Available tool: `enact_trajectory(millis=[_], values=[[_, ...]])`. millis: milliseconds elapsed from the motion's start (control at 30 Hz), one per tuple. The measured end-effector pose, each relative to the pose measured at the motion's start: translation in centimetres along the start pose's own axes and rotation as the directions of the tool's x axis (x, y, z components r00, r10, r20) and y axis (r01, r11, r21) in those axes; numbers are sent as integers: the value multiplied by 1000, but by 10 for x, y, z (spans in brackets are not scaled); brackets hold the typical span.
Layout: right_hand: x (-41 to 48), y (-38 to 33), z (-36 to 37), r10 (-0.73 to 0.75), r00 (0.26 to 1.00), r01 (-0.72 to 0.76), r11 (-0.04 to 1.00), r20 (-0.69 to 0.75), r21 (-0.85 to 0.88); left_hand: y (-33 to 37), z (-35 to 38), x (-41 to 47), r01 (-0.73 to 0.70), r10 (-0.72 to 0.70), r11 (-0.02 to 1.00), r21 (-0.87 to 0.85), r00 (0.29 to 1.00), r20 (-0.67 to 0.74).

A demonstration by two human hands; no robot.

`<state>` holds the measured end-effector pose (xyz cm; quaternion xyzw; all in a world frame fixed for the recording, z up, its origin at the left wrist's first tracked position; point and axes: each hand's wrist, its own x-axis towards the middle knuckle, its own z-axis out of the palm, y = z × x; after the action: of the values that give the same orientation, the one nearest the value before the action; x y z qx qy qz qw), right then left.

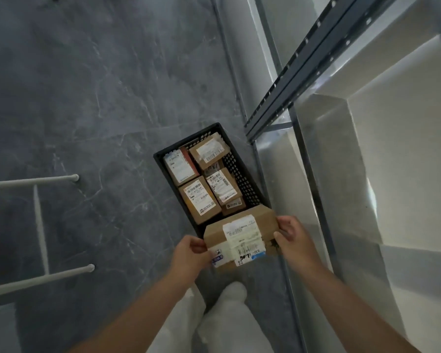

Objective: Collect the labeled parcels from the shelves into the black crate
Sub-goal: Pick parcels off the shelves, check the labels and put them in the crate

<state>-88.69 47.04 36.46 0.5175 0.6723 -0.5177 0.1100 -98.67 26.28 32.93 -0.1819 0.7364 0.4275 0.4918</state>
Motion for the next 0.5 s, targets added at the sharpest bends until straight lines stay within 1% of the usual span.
enact_trajectory(millis=[100,200,300,367,500], values=[[33,16,16,-4,1000,5,998,8,-58,-11,8,36,39,-39,999,-7,999,1],[71,34,32,-18,999,22,992,34,-122,-31,22,71,94,-95,993,-65,996,-3],[109,55,50,-20,997,34,978,72,-205,-53,36,106,141,-145,984,-106,989,-27],[131,66,62,-21,995,42,975,96,-219,-66,45,126,172,-179,977,-130,983,-43],[163,90,82,-6,989,50,953,146,-298,-89,59,161,187,-201,973,-133,974,-107]])
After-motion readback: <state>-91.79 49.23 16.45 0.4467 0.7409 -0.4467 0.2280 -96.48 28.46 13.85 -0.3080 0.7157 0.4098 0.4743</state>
